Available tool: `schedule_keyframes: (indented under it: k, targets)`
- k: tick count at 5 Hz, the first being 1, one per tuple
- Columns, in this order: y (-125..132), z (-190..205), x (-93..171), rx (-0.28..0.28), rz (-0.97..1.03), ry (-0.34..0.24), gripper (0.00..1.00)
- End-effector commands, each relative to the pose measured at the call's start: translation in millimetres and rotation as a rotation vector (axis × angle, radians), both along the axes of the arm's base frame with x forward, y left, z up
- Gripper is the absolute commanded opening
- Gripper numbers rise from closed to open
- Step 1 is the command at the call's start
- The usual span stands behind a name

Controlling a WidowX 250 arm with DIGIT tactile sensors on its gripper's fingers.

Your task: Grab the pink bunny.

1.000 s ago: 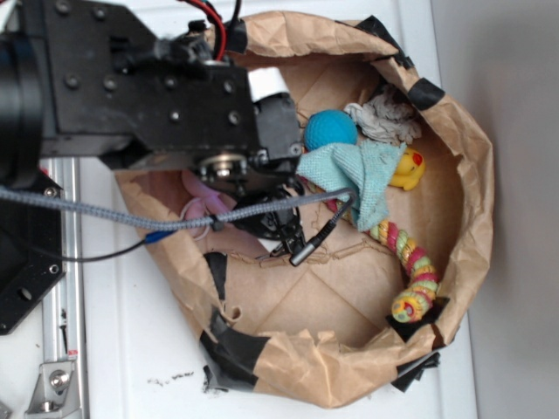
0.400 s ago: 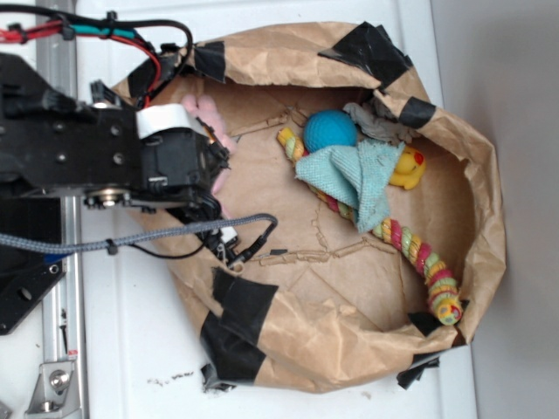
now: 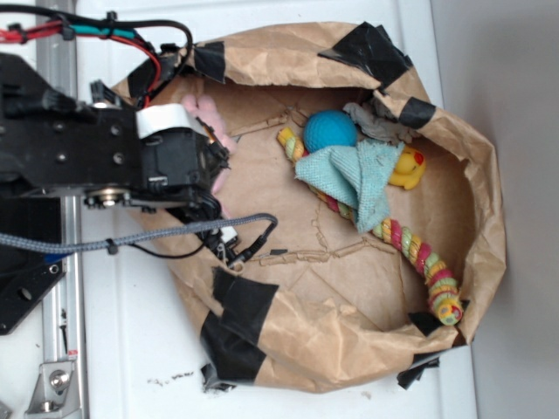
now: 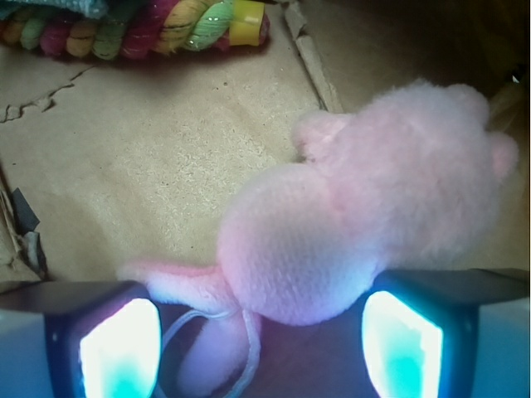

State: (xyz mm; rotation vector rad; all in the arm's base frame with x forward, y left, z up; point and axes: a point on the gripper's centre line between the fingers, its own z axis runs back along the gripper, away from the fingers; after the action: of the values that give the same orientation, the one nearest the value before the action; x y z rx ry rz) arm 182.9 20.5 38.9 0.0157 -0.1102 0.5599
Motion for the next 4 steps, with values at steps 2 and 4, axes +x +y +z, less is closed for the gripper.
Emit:
schedule_keyframes:
  k: [2,4]
  targets:
    - [54.2,-9.3,16.7,0.058,0.366,-0.043,1.00]
    - [55.7,-22.6,19.4,0.136,0.341,0.026,0.00]
